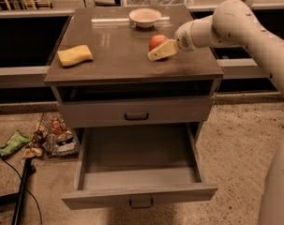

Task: Place apple into middle drawer

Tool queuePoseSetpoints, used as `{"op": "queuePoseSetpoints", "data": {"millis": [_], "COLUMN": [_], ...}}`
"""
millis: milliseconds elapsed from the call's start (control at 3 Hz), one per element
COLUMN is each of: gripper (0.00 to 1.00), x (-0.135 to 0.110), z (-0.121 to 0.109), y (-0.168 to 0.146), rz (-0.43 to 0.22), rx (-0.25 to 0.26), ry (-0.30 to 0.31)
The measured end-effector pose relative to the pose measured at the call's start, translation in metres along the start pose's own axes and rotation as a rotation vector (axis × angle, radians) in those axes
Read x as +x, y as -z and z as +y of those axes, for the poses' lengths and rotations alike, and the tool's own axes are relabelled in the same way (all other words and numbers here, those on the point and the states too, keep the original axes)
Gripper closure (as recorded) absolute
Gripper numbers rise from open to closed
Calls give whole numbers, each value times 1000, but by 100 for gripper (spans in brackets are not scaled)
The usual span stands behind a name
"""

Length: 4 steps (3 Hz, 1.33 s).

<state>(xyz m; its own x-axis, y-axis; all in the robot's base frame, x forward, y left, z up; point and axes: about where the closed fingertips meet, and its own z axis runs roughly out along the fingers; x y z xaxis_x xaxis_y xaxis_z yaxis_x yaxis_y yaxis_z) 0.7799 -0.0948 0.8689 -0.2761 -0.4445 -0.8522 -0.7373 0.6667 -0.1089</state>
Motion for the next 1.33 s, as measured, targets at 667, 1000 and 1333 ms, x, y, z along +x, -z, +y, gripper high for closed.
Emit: {"op": "queuePoseSetpoints", "data": {"millis": [667, 1000, 1333], "gripper": [19, 42, 73], "x": [-1, 0, -8], "z": [4, 6, 15], "y": [-24, -31, -32], "rz": [-16, -24, -56], "rx": [-28, -42, -71], "ry": [-15, -20, -7]}}
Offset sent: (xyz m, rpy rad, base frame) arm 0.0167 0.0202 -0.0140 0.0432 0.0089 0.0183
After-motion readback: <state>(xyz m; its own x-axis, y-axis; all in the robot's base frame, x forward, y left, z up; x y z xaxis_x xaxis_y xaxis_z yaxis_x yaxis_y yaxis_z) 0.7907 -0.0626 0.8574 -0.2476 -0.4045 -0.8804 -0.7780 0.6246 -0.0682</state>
